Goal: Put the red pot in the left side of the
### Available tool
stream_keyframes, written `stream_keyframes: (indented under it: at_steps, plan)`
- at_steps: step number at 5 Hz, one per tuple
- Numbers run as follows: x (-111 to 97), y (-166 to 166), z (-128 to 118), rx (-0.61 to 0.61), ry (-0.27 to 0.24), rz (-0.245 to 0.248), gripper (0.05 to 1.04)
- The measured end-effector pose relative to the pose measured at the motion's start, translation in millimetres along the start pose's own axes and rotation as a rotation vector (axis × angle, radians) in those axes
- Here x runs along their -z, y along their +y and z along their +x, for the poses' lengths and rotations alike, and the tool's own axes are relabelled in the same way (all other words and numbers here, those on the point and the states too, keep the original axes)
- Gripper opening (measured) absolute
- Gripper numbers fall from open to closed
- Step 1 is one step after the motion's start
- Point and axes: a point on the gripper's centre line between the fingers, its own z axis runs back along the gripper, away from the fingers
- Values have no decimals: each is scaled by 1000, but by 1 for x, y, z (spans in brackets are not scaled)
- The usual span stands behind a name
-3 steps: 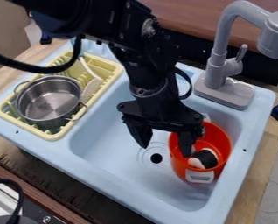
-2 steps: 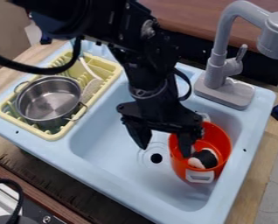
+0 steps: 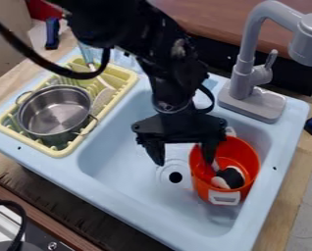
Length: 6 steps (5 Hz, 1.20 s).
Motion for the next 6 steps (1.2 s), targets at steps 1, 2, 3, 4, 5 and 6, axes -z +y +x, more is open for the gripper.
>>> stream_keyframes:
  at_steps: [1,2,3,4,5,6]
  plan:
    - [4,-1,3,-28,-32,14,1000]
    - [13,1,-4,-23,-12,61,999]
    - [23,1,-13,-35,10,96,1000]
    - [25,-2,-14,-42,4,83,950]
    - [30,-1,-16,-86,21,85,675]
    - [29,5,-18,-130,95,64,381]
